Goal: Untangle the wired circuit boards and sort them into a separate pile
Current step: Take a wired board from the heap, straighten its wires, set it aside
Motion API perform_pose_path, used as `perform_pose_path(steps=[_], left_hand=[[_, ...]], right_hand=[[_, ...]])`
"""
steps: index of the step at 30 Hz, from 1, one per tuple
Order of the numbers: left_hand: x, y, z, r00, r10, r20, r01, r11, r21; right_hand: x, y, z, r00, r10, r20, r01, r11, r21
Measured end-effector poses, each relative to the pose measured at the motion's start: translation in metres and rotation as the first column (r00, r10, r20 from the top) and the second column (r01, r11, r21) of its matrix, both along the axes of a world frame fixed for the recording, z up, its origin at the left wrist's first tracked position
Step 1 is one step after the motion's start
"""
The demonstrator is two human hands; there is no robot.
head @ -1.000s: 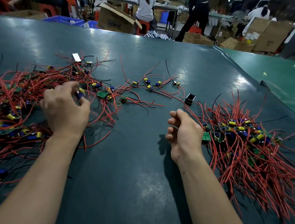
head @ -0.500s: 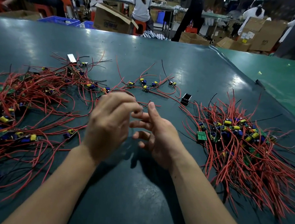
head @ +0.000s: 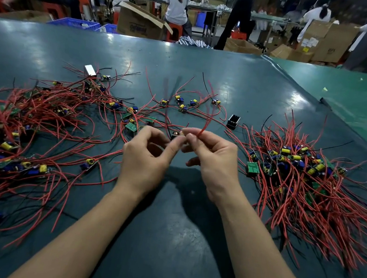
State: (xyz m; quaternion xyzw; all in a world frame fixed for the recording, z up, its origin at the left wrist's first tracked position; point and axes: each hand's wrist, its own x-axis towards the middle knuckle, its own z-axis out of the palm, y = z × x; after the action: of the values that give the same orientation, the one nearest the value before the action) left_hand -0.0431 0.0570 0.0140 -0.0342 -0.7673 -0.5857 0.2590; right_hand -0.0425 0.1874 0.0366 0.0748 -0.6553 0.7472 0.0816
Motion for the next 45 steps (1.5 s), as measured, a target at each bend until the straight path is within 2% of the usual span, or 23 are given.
perform_pose_path(steps=[2,3,5,7,11,14,16,19,21,24,29,32,35,38,45], left_hand=[[-0.003,-0.003,0.000,0.995,-0.077,0.066,0.063,0.978,0.201],[-0.004,-0.004,-0.001,0.989,-0.137,0.059,0.118,0.962,0.247],[-0.005,-0.005,-0.001,0.973,-0.227,0.037,0.212,0.948,0.239],[-0.006,-0.006,-0.001,0.969,-0.247,0.028,0.233,0.941,0.246],[-0.006,-0.007,0.002,0.954,-0.294,0.059,0.238,0.862,0.447],[-0.006,-0.007,0.004,0.938,-0.343,0.048,0.263,0.795,0.546],[-0.006,-0.006,0.007,0.924,-0.381,0.031,0.274,0.718,0.640],[-0.005,-0.008,0.012,0.876,-0.483,0.021,0.271,0.527,0.806],[-0.004,-0.011,0.014,0.833,-0.552,0.045,0.260,0.462,0.848],[-0.002,-0.010,0.013,0.797,-0.598,0.082,0.299,0.509,0.807],[-0.002,-0.006,0.008,0.841,-0.533,0.094,0.325,0.637,0.699],[-0.001,-0.007,0.006,0.837,-0.538,0.102,0.342,0.659,0.670],[0.000,-0.007,0.005,0.858,-0.488,0.162,0.310,0.741,0.596],[-0.003,-0.008,0.008,0.884,-0.440,0.161,0.242,0.723,0.647],[-0.004,-0.012,0.014,0.890,-0.436,0.132,0.229,0.679,0.698]], right_hand=[[0.000,0.001,0.001,1.000,-0.017,-0.020,0.017,1.000,-0.009],[-0.001,0.002,0.001,0.999,-0.018,-0.027,0.018,1.000,0.003],[0.000,0.000,0.000,0.999,-0.017,-0.041,0.019,0.999,0.043],[0.000,-0.004,-0.001,0.999,-0.020,-0.040,0.021,0.999,0.035],[-0.001,-0.005,0.000,0.998,-0.014,0.060,0.023,0.987,-0.157],[-0.002,-0.005,0.000,0.985,-0.041,0.169,0.087,0.956,-0.279],[-0.003,-0.005,0.000,0.977,-0.035,0.210,0.100,0.947,-0.305],[-0.002,-0.003,0.001,0.979,-0.004,0.205,0.057,0.966,-0.254],[-0.002,-0.002,0.001,0.984,0.013,0.177,0.027,0.975,-0.220],[-0.002,-0.001,0.000,0.987,0.018,0.161,0.012,0.984,-0.180],[-0.002,-0.003,-0.001,0.968,0.016,0.250,0.035,0.980,-0.197],[-0.002,-0.003,-0.003,0.954,-0.001,0.301,0.044,0.990,-0.137],[-0.002,-0.003,-0.003,0.956,-0.015,0.292,0.033,0.998,-0.057],[-0.004,0.000,-0.001,0.962,-0.077,0.263,0.085,0.996,-0.021],[-0.009,0.012,0.000,0.940,-0.307,0.152,0.314,0.949,-0.025]])
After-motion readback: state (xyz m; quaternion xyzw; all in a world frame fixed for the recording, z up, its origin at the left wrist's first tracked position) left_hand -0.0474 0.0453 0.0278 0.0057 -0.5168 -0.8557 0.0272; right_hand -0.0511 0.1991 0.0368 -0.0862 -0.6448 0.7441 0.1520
